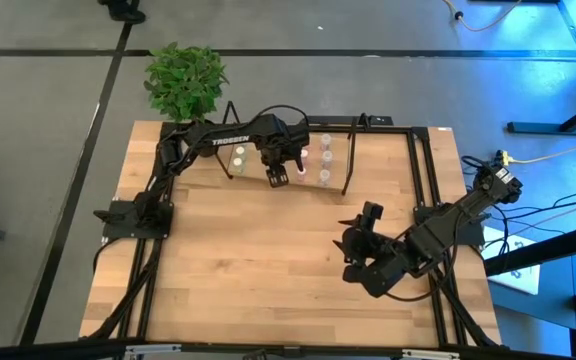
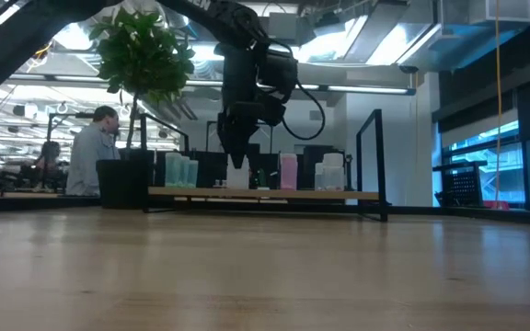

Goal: Pick and place medicine bottles onto shelf by color
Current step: Put the white medicine bottle on the shelf aligned with the other white medicine bottle, then return to Home Position

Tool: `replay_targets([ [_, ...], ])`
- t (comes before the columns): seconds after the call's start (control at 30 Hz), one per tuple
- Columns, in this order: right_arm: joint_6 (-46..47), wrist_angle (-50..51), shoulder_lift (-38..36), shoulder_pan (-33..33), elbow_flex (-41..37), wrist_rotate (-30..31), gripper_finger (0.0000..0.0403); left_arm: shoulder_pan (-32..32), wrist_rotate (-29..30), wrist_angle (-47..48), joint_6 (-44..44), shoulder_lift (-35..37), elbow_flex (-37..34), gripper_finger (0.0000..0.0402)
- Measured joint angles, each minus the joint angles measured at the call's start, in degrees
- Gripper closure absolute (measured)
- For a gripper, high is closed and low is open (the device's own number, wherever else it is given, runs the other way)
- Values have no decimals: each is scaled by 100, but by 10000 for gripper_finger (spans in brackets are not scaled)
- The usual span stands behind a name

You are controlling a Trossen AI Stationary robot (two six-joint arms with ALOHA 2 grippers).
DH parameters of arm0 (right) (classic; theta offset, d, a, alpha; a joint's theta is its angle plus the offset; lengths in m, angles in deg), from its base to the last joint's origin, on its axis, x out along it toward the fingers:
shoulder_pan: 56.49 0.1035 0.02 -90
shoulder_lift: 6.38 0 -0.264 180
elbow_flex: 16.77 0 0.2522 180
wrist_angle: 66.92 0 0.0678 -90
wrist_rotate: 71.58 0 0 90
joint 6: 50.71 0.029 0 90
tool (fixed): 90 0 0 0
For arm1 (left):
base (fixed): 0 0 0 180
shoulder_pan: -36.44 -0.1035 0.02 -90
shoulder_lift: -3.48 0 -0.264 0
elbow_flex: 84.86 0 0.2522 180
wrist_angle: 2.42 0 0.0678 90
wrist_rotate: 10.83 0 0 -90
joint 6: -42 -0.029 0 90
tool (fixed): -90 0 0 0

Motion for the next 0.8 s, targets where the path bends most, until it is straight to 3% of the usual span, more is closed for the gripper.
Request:
replay_targets([
  [0.43, 11, 0, 0, -4, 0, -2, 171, 2, 245, 2, 43, 2, 0, 119],
  [0.8, 12, -2, 0, -4, 0, -4, 171, 14, 243, 248, 313, 33, 17, 109],
])
